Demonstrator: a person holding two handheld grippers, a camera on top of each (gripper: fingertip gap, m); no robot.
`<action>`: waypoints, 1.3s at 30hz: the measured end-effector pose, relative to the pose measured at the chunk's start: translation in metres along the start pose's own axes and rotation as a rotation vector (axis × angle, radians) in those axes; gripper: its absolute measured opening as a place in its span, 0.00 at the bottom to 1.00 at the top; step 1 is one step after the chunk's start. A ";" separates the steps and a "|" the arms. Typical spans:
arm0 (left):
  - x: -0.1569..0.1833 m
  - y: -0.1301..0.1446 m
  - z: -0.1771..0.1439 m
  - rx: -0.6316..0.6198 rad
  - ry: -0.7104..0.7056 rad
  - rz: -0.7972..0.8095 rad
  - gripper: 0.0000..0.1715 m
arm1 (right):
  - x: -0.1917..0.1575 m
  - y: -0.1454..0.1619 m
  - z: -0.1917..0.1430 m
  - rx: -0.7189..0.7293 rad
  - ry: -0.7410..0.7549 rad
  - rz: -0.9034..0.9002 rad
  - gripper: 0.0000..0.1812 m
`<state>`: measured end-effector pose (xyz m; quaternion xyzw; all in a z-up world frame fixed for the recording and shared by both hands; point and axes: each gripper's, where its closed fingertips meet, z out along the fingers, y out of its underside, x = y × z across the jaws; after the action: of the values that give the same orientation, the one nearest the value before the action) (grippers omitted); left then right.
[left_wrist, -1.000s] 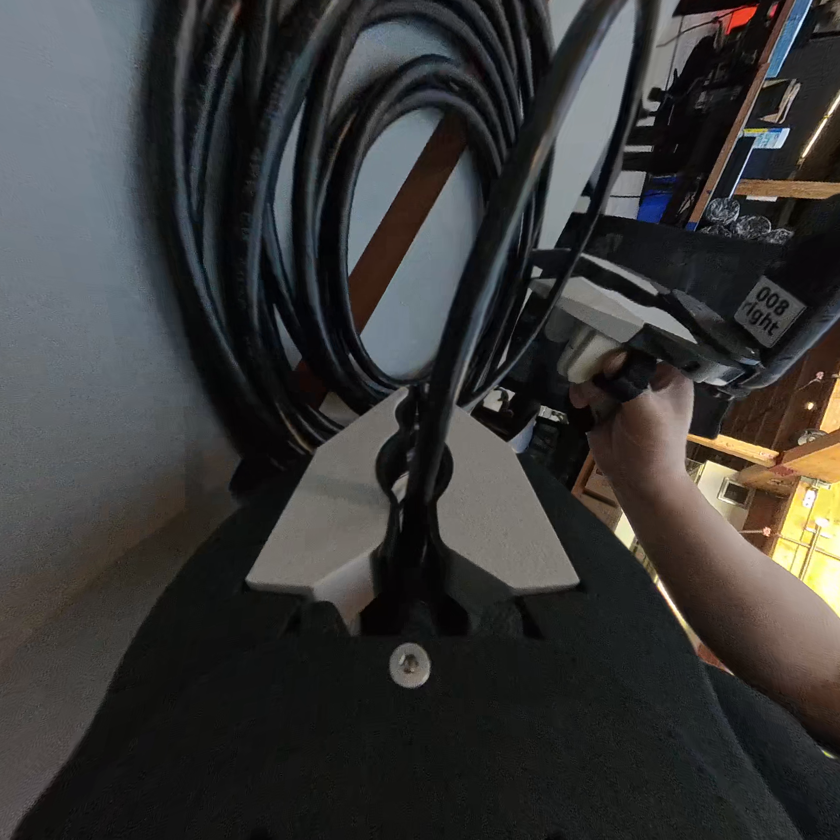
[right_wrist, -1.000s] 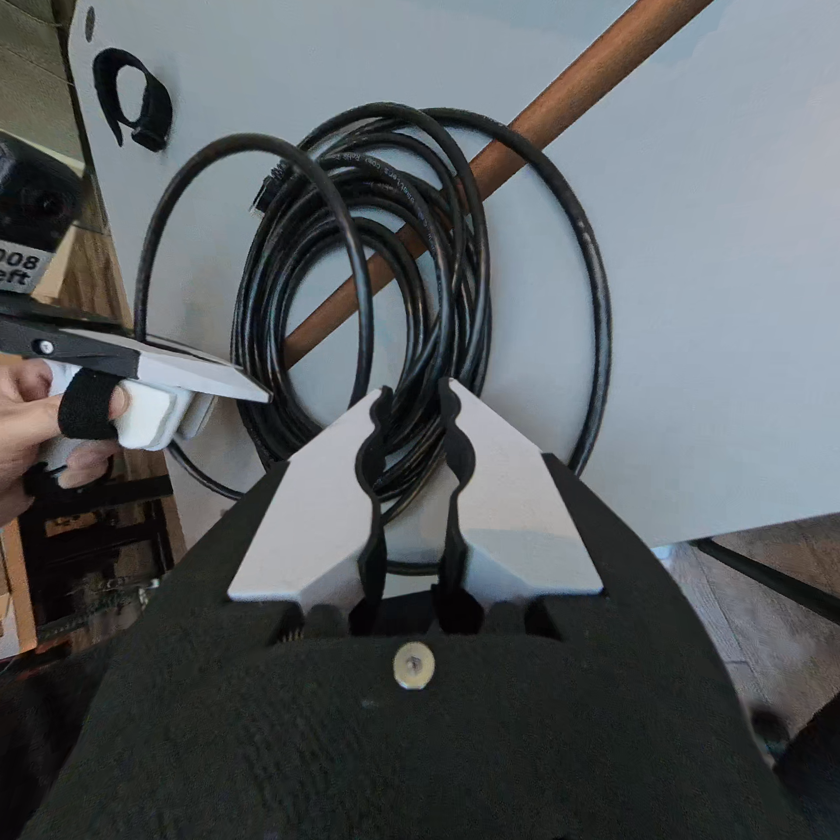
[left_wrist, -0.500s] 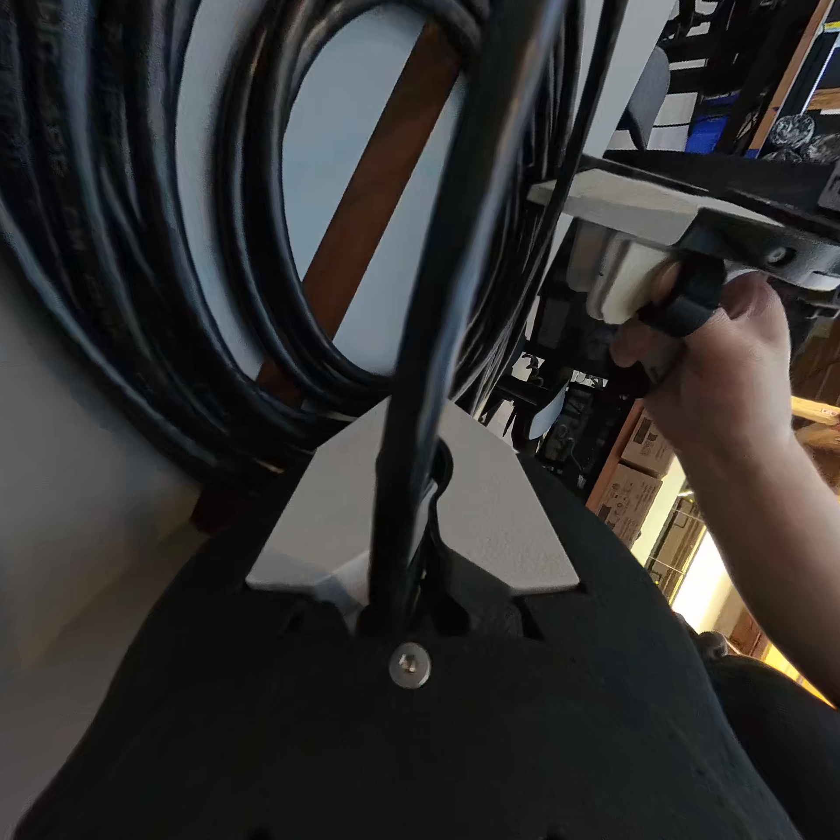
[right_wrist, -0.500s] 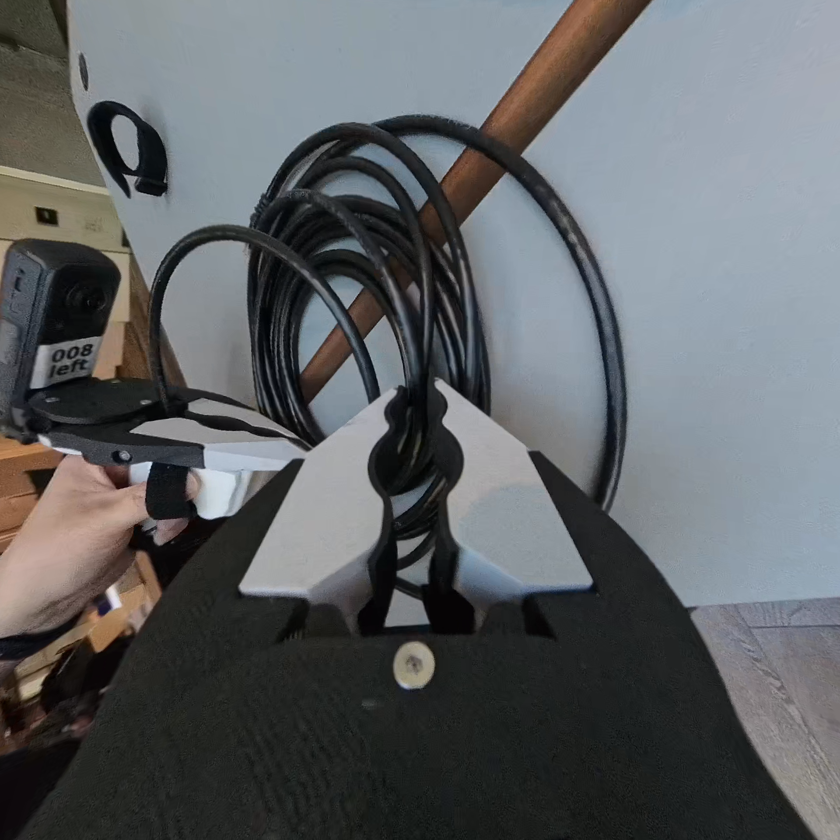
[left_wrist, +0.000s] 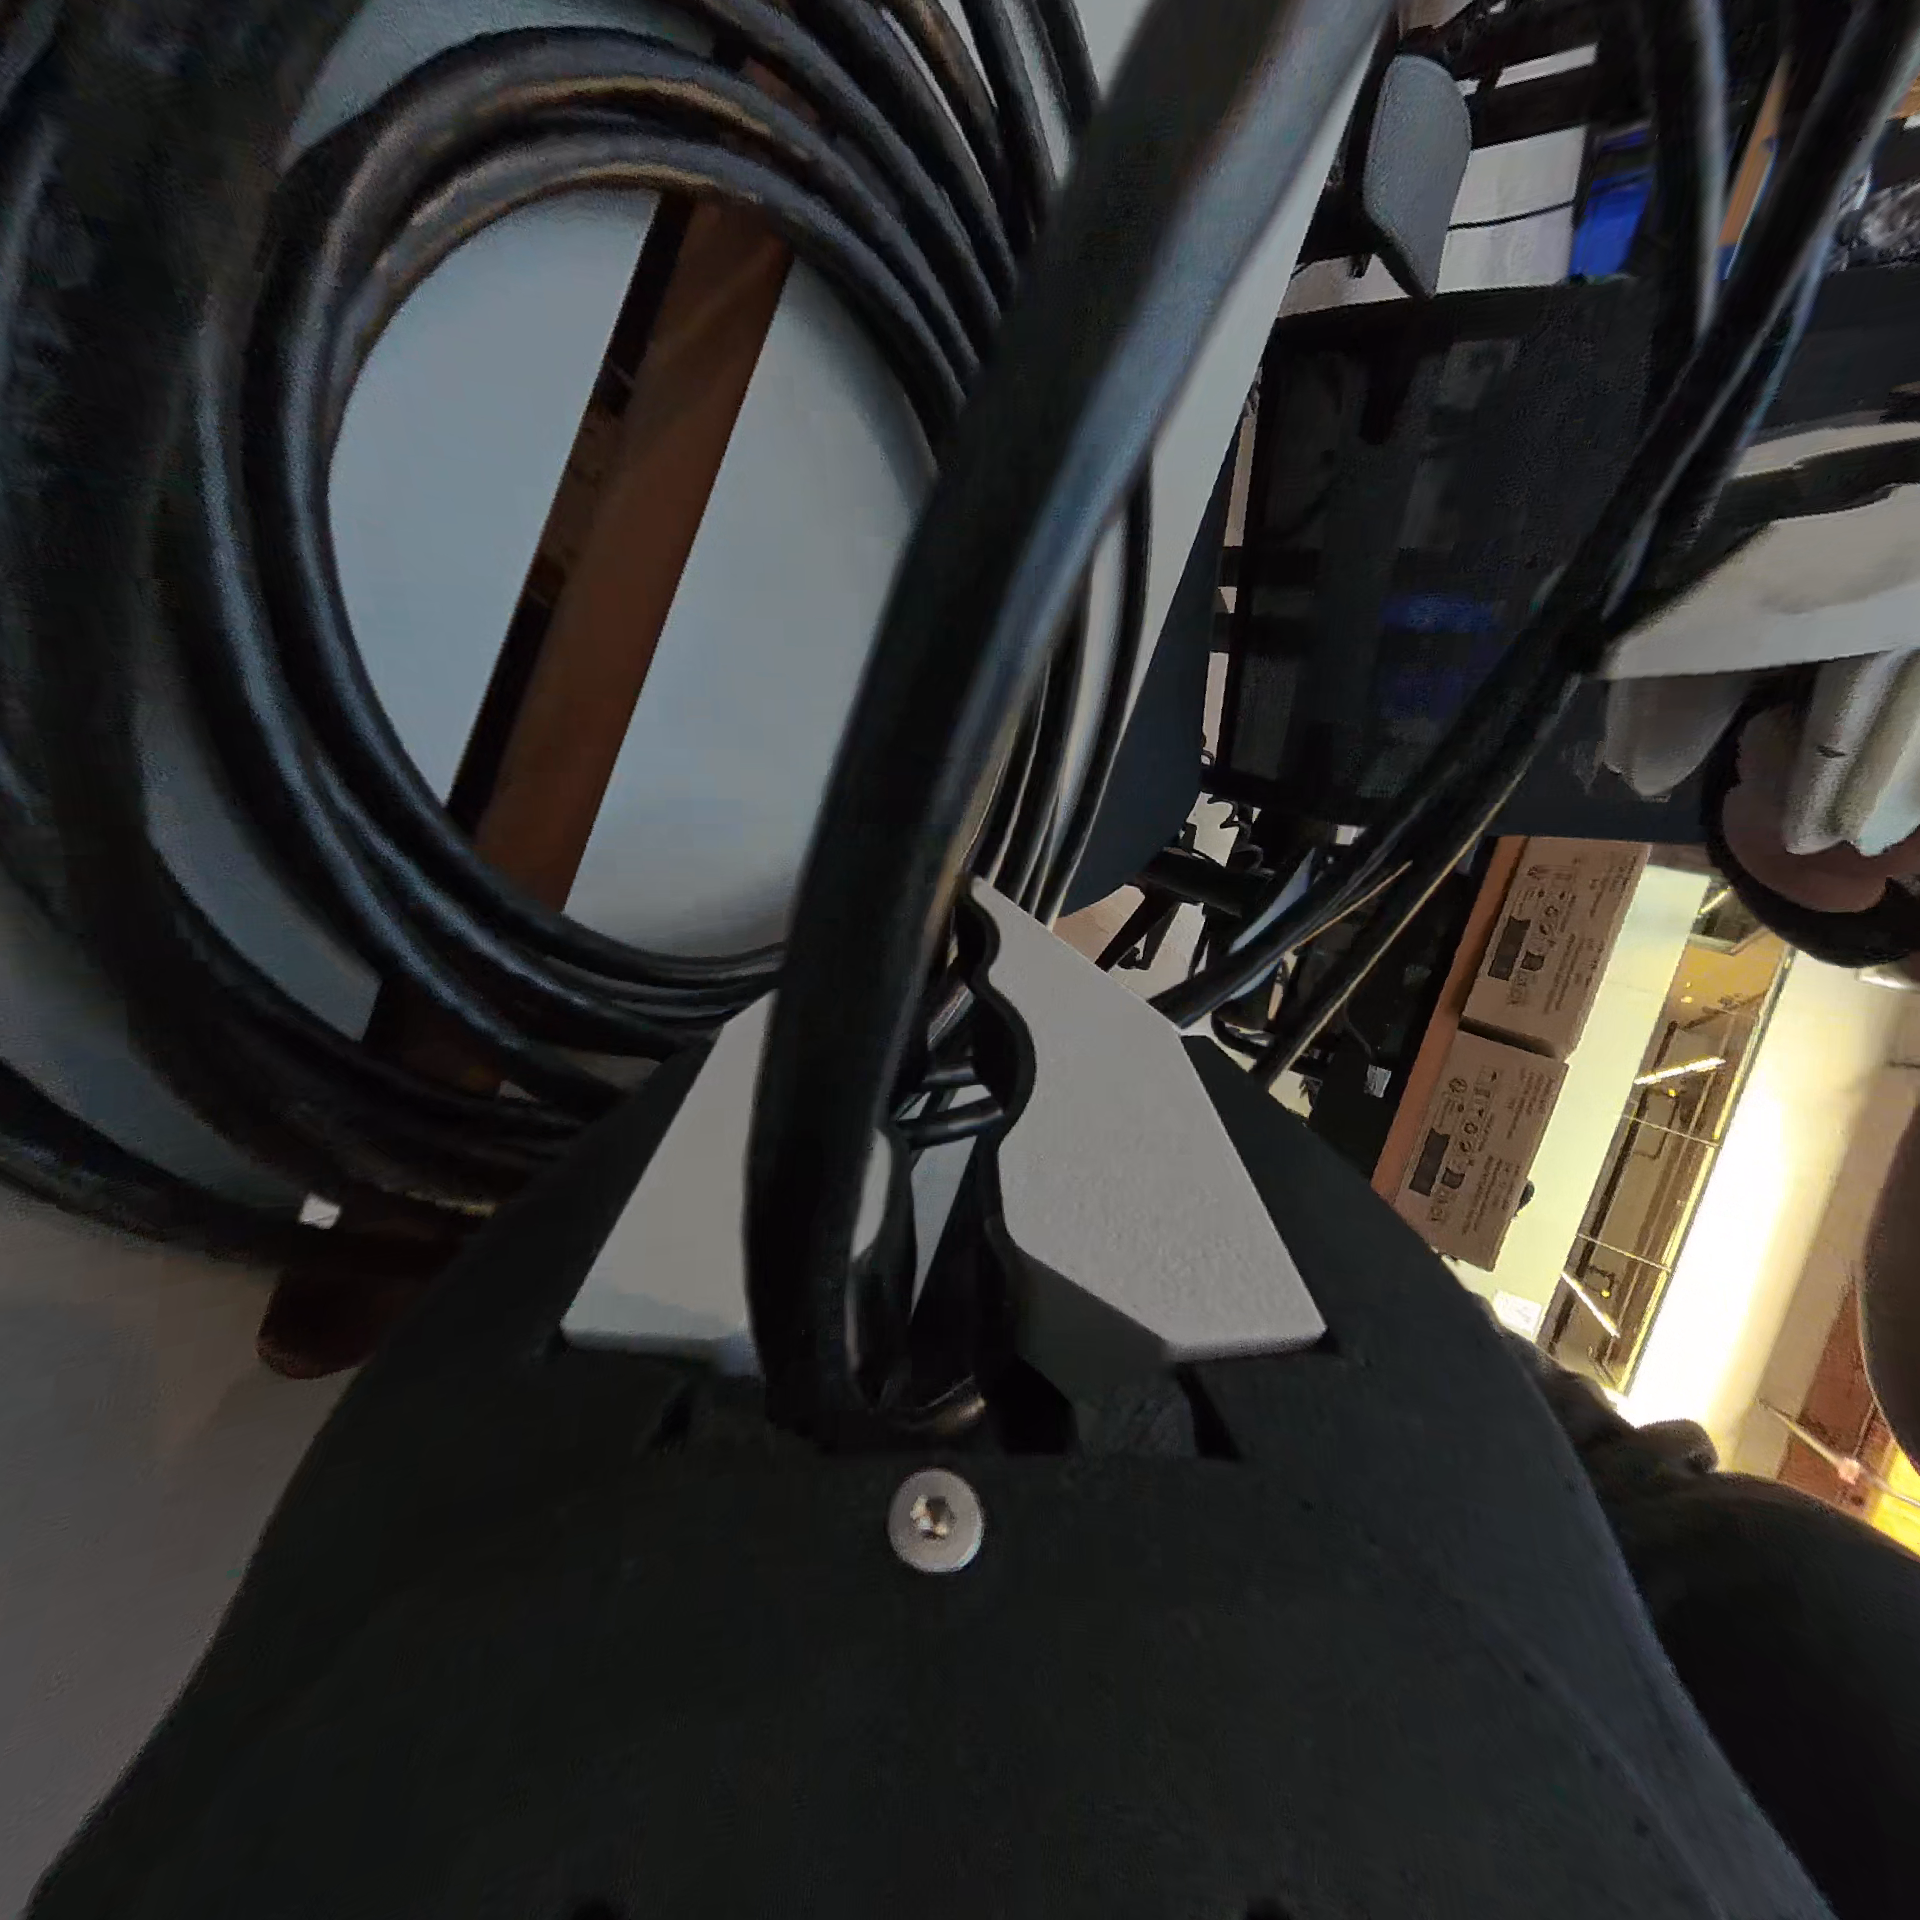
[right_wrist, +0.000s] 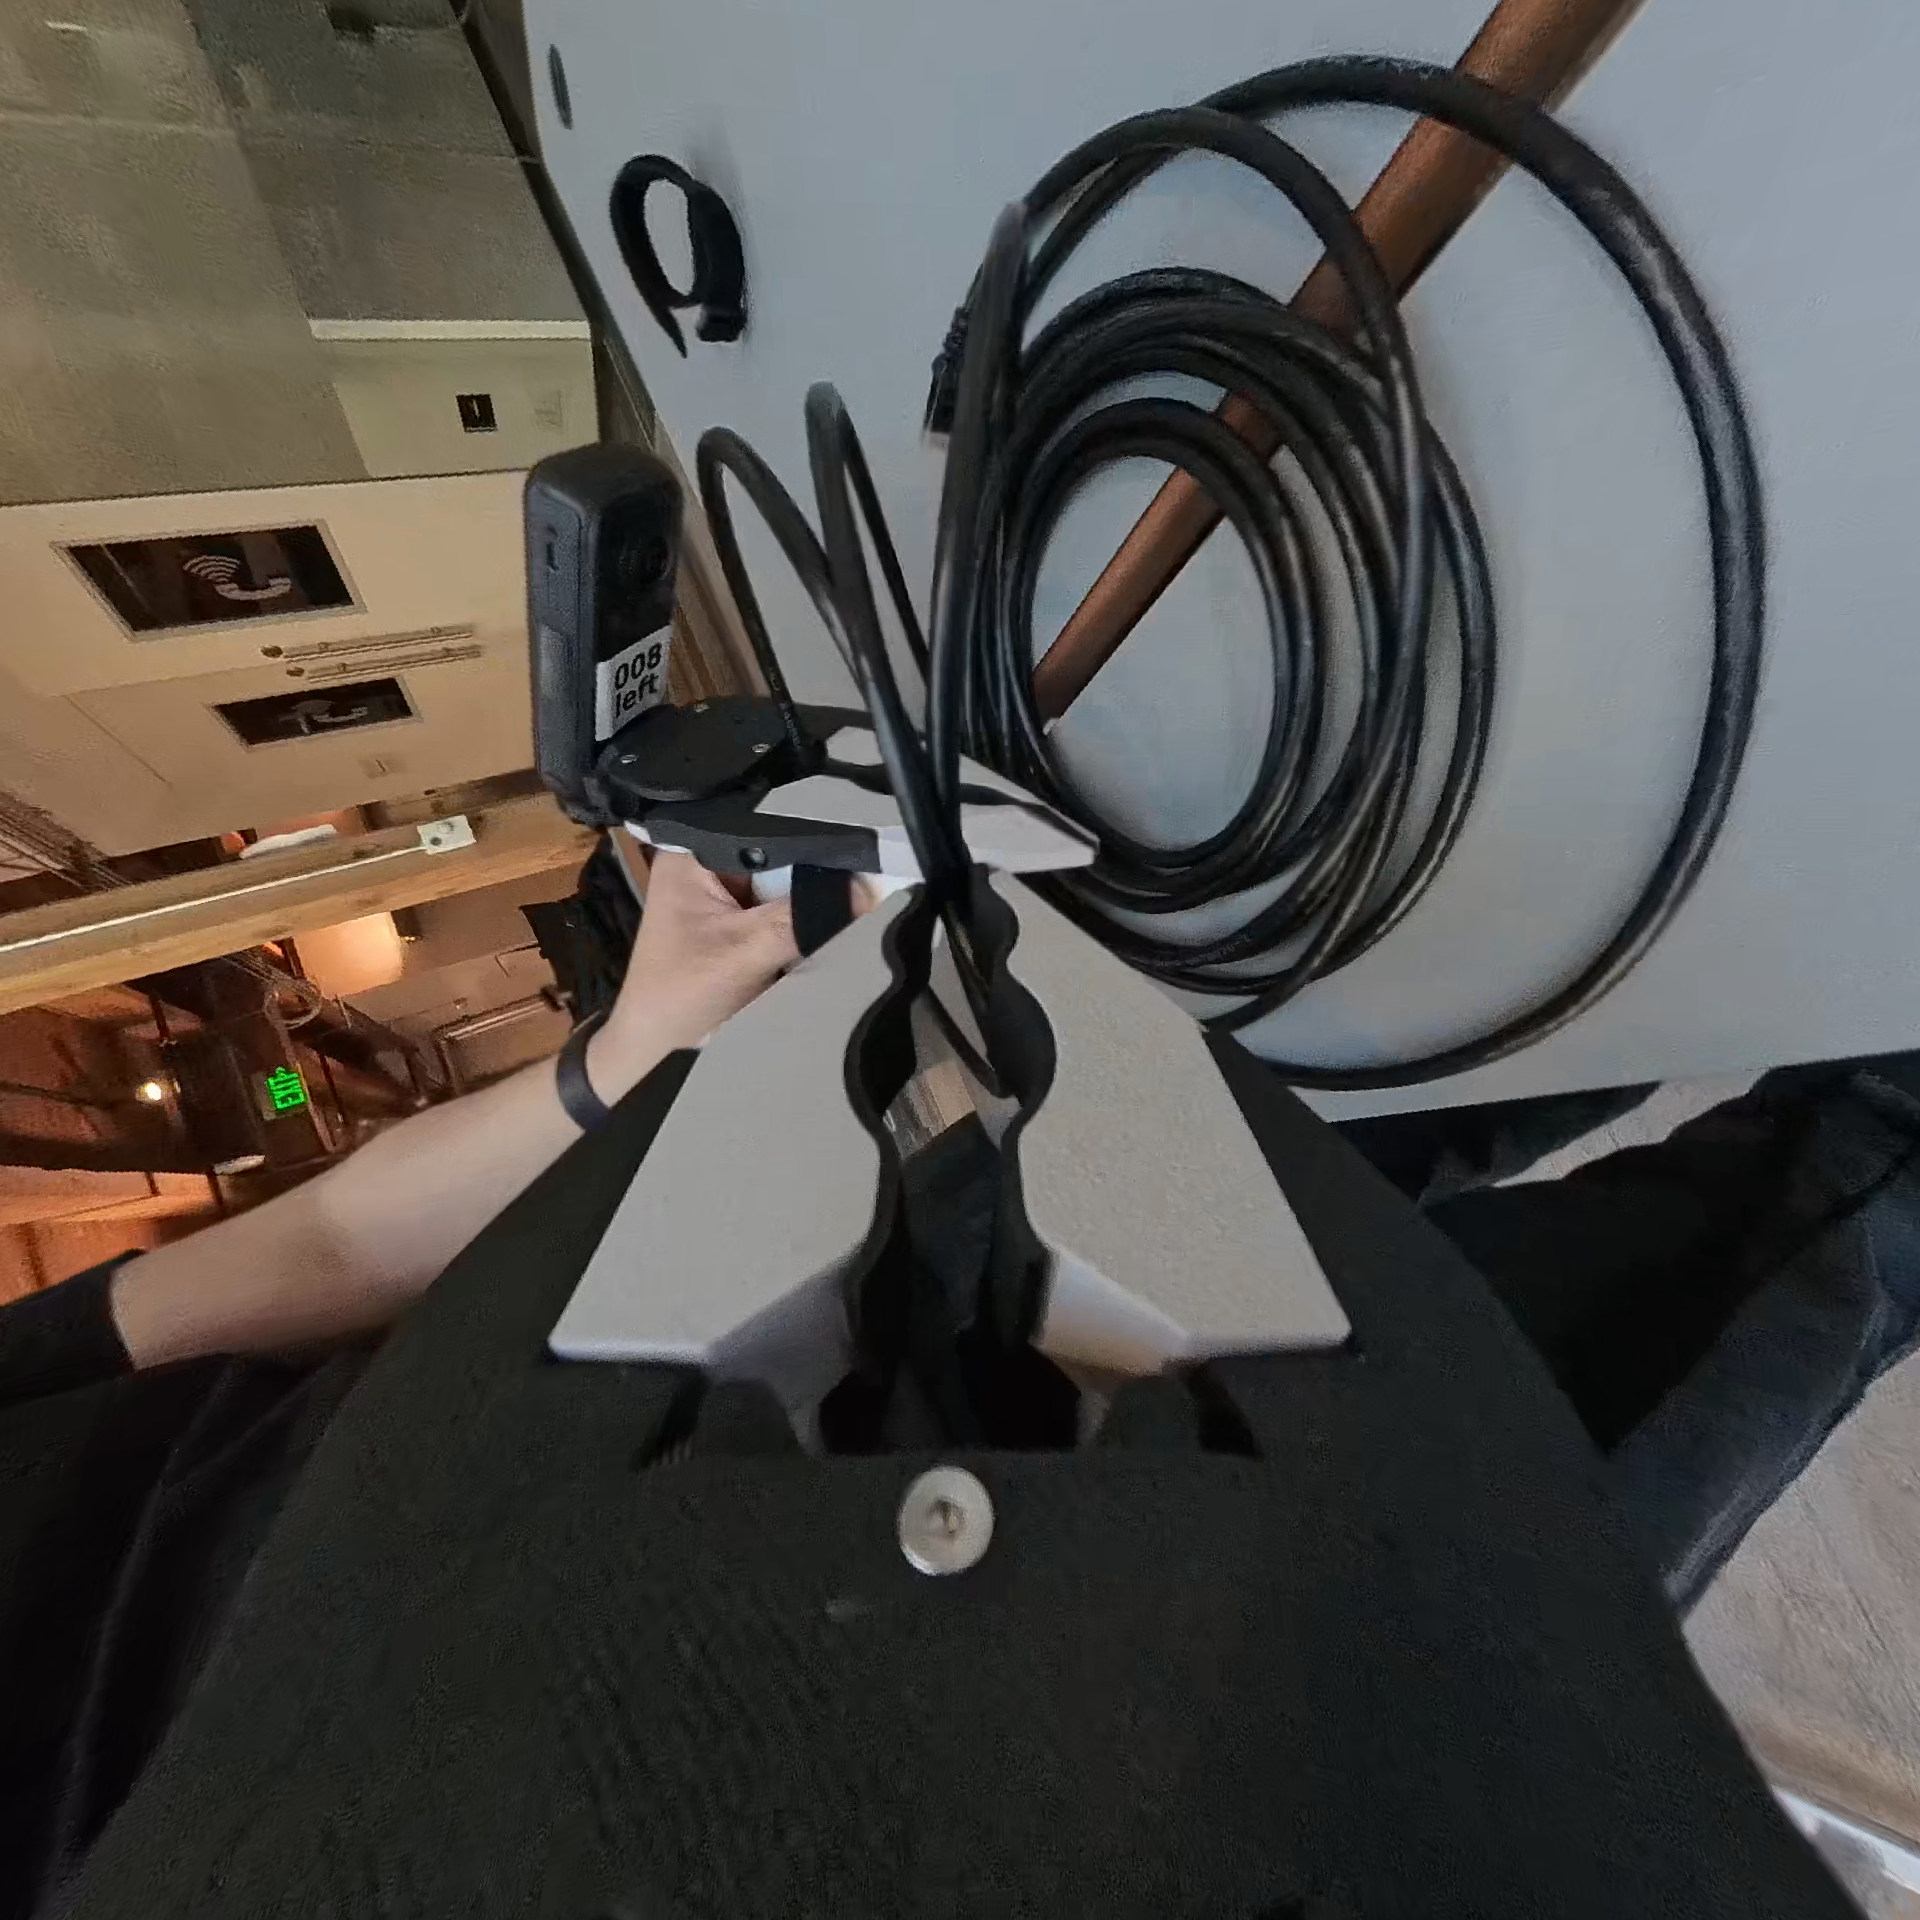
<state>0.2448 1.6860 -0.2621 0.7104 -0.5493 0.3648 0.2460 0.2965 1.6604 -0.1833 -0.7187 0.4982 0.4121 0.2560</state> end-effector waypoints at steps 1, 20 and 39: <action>0.003 -0.002 0.002 0.000 0.006 -0.006 0.00 | -0.002 0.000 0.000 -0.019 0.015 -0.020 0.03; -0.005 -0.033 -0.113 0.157 -0.067 0.205 0.32 | 0.042 0.013 -0.008 0.099 0.163 -0.399 0.02; -0.086 -0.121 -0.031 -0.261 -0.840 0.781 0.72 | 0.104 -0.038 0.002 0.174 0.560 -0.361 0.69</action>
<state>0.3423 1.7949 -0.3046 0.5029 -0.8611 0.0451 -0.0597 0.3479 1.6238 -0.2739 -0.8560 0.4472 0.1028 0.2381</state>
